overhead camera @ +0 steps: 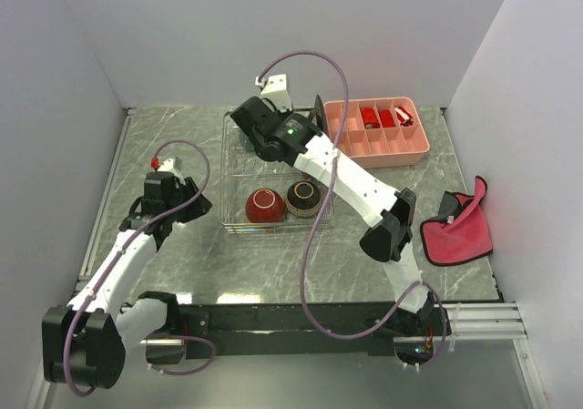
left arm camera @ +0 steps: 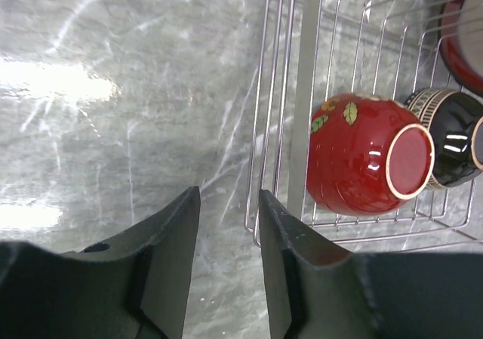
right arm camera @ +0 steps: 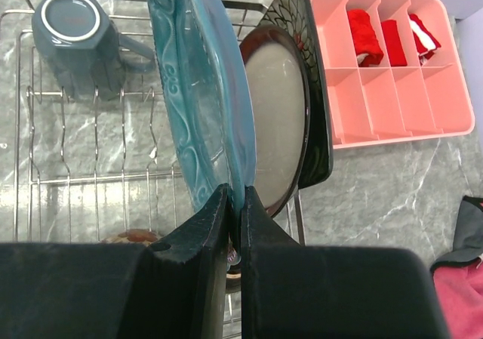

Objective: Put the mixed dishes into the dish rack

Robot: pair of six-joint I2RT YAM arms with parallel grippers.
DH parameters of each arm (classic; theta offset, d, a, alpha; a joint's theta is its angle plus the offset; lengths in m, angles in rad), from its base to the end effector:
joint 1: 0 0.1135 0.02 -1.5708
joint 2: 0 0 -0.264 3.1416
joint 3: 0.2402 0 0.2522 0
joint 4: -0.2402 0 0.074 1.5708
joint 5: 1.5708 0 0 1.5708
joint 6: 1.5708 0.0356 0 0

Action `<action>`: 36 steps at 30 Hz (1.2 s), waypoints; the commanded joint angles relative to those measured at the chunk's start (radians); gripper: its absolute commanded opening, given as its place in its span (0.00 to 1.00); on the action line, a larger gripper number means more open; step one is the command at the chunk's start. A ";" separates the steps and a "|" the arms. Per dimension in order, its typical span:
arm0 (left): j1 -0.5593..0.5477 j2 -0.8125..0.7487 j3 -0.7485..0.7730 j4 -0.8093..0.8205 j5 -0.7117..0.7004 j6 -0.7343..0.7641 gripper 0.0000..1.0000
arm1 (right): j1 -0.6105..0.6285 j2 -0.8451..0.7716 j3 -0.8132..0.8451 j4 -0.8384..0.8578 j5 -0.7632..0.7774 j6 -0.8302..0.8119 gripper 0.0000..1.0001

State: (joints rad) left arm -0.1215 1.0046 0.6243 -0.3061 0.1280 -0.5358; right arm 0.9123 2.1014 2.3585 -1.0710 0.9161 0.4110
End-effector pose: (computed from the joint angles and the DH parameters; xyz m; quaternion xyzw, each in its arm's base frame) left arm 0.2105 -0.0303 0.2318 -0.1587 0.8883 -0.1925 0.3855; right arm 0.2922 0.3315 0.3920 -0.0484 0.8479 -0.1206 0.5139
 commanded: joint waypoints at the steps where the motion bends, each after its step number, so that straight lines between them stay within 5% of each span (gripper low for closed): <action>1: 0.023 -0.040 0.017 0.012 -0.011 0.005 0.43 | 0.007 -0.011 0.067 0.086 0.118 0.032 0.00; 24: 0.074 -0.064 0.038 0.009 0.019 0.008 0.48 | -0.004 0.166 0.051 0.091 0.101 0.025 0.00; 28: 0.075 -0.047 0.067 0.007 0.045 -0.006 0.48 | -0.015 0.200 0.061 0.112 0.104 0.006 0.14; 32: 0.075 -0.038 0.089 -0.013 0.055 0.011 0.48 | -0.013 0.181 0.041 0.126 0.107 -0.021 0.42; 36: 0.075 -0.055 0.066 0.005 0.068 0.004 0.48 | -0.006 0.122 -0.024 0.166 0.136 -0.087 0.54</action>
State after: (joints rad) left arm -0.0509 0.9665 0.6724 -0.3199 0.1646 -0.5354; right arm 0.9054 2.3169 2.3650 -0.9802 0.9733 0.3801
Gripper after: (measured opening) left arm 0.480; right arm 0.505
